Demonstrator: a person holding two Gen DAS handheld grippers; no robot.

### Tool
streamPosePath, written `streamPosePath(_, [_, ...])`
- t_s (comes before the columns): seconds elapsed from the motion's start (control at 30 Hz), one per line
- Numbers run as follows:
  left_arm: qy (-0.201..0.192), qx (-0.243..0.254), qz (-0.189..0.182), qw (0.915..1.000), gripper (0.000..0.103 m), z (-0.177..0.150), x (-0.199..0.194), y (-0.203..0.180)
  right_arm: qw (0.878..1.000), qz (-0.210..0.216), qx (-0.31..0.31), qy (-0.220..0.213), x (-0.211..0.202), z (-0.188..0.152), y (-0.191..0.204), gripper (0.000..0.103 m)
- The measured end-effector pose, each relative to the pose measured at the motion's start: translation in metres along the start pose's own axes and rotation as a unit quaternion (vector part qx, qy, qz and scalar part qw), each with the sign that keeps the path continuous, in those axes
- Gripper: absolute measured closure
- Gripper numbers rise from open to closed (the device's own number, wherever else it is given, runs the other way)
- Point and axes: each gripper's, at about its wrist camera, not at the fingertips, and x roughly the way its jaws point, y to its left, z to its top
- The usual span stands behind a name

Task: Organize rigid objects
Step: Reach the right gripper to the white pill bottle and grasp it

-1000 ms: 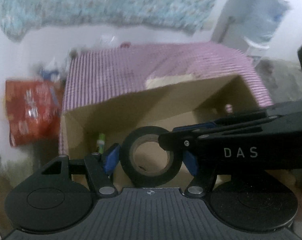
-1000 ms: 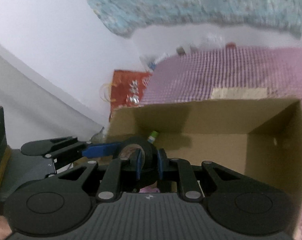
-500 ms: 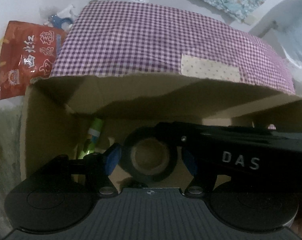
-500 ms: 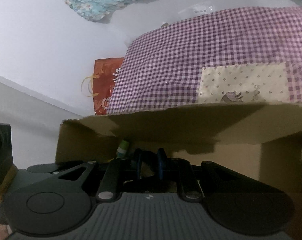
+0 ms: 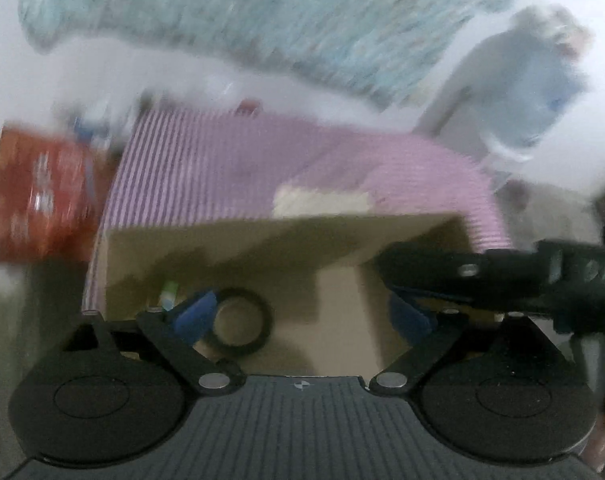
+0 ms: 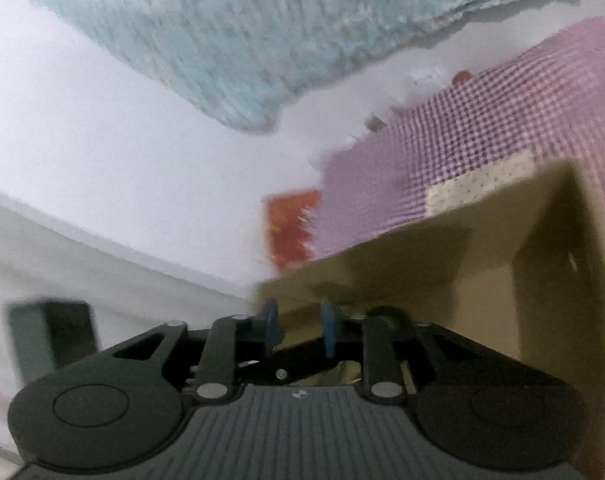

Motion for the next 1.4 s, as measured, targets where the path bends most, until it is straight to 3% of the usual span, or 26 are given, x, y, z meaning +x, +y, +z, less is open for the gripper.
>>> streamPosePath(0.03, [-0.026,0.011,-0.013,0.9995,0.002,-0.005,-0.018,-0.005,1.000,0.016,0.010,-0.014,-0.018,-0.006,0.001,0.067])
streamPosePath(0.17, [-0.088,0.040,-0.042,0.9944,0.001,-0.025,-0.067,-0.021,0.993,0.053,0.017,-0.100,-0.093,-0.035,0.006,0.062])
streamPosePath(0.33, [-0.142,0.021,-0.111,0.9835,0.001,-0.066,-0.121,-0.023,0.983,0.073,0.011,-0.165,-0.150,-0.086,0.012,0.050])
streamPosePath(0.43, [-0.175,0.000,-0.141,0.9746,0.001,-0.096,-0.140,-0.009,0.979,0.044,0.003,-0.198,-0.167,-0.127,0.018,0.048])
streamPosePath(0.57, [-0.200,-0.034,-0.119,0.9720,0.001,-0.139,-0.151,0.015,0.978,-0.016,-0.010,-0.208,-0.174,-0.172,0.026,0.043])
streamPosePath(0.7, [-0.191,-0.054,-0.082,0.9767,0.001,-0.180,-0.141,0.036,0.980,-0.058,-0.037,-0.187,-0.166,-0.200,0.040,0.038])
streamPosePath(0.8, [-0.169,-0.053,-0.041,0.9834,0.001,-0.203,-0.123,0.043,0.983,-0.087,-0.076,-0.142,-0.139,-0.209,0.055,0.038])
streamPosePath(0.9, [-0.148,-0.047,-0.018,0.9876,0.003,-0.211,-0.105,0.050,0.981,-0.120,-0.124,-0.084,-0.101,-0.215,0.071,0.038])
streamPosePath(1.03, [-0.140,-0.025,0.015,0.9897,0.010,-0.212,-0.089,0.053,0.980,-0.121,-0.152,-0.034,-0.054,-0.226,0.092,0.038])
streamPosePath(1.2, [-0.139,-0.009,0.021,0.9901,0.027,-0.217,-0.081,0.061,0.967,-0.138,-0.215,-0.011,-0.010,-0.229,0.116,0.039])
streamPosePath(1.4, [-0.125,-0.008,0.015,0.9921,0.034,-0.215,-0.066,0.074,0.947,-0.169,-0.270,0.024,0.037,-0.225,0.128,0.045])
